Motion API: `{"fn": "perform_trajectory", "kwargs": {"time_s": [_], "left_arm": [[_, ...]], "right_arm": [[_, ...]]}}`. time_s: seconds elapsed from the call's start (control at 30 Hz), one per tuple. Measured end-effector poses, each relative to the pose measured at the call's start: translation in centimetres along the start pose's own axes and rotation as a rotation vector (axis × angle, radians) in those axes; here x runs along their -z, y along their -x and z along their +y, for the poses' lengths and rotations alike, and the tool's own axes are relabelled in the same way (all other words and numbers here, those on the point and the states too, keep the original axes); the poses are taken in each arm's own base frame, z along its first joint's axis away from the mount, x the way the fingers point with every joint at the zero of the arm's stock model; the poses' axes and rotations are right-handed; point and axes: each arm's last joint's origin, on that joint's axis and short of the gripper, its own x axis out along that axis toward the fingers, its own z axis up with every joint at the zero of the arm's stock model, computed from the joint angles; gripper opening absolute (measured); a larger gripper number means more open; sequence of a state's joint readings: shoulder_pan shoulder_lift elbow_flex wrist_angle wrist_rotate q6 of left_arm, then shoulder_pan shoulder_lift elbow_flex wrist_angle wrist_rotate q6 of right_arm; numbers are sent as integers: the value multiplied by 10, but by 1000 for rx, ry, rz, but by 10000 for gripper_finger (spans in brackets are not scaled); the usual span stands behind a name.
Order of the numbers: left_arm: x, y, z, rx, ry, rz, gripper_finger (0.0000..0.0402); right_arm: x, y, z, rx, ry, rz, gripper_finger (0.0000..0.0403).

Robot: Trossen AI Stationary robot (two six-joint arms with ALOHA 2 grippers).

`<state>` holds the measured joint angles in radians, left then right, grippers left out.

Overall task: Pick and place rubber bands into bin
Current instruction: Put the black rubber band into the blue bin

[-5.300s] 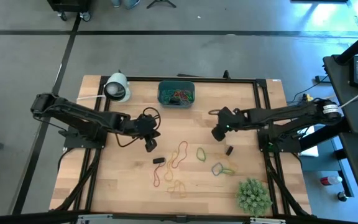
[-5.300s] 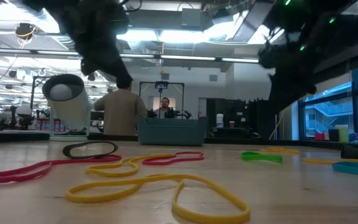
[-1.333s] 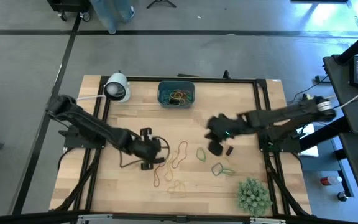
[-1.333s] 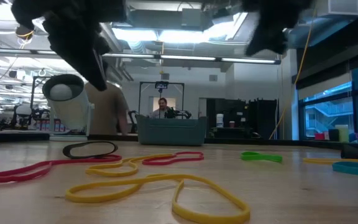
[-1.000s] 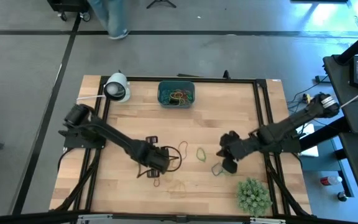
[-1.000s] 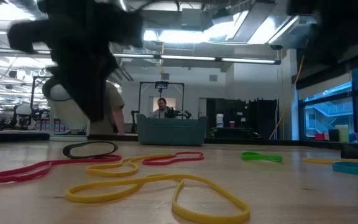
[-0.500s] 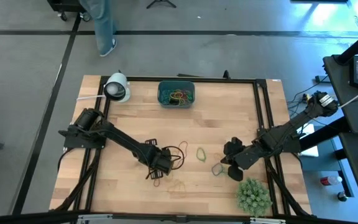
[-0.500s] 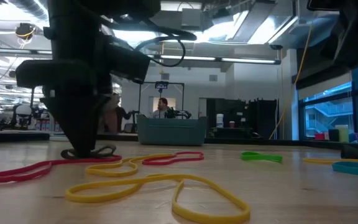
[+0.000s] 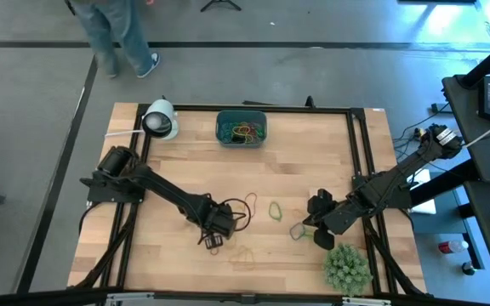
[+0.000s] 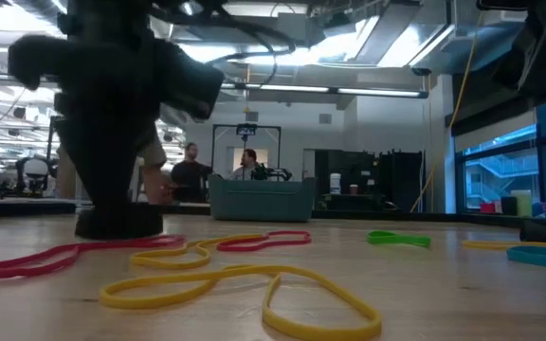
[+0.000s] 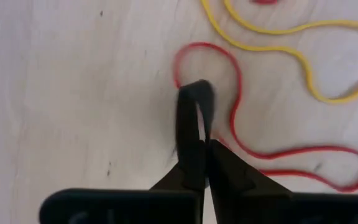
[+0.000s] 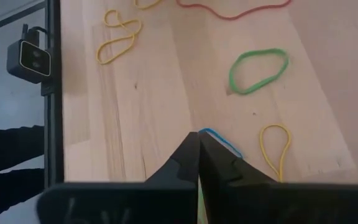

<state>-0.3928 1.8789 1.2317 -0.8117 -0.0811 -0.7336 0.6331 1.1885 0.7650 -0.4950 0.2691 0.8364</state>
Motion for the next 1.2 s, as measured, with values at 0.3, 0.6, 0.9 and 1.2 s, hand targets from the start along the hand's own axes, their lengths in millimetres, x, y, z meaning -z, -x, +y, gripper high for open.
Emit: {"fn": "perform_trajectory", "kwargs": {"time_s": [0.3,0.6,0.9,1.2], "left_arm": [[-2,52,13,-2,81,-218,4],[-22,88,70,-2,282,-299,3],[-66,84,164,-47,187,-310,3],[-96,71,267,-52,170,-429,3]], "right_arm": [[-2,0,-1,47,4,-54,5],[-4,0,-3,88,6,-104,5],[-17,-4,-17,141,-121,-130,5],[-40,-9,-47,260,-254,-206,5]]}}
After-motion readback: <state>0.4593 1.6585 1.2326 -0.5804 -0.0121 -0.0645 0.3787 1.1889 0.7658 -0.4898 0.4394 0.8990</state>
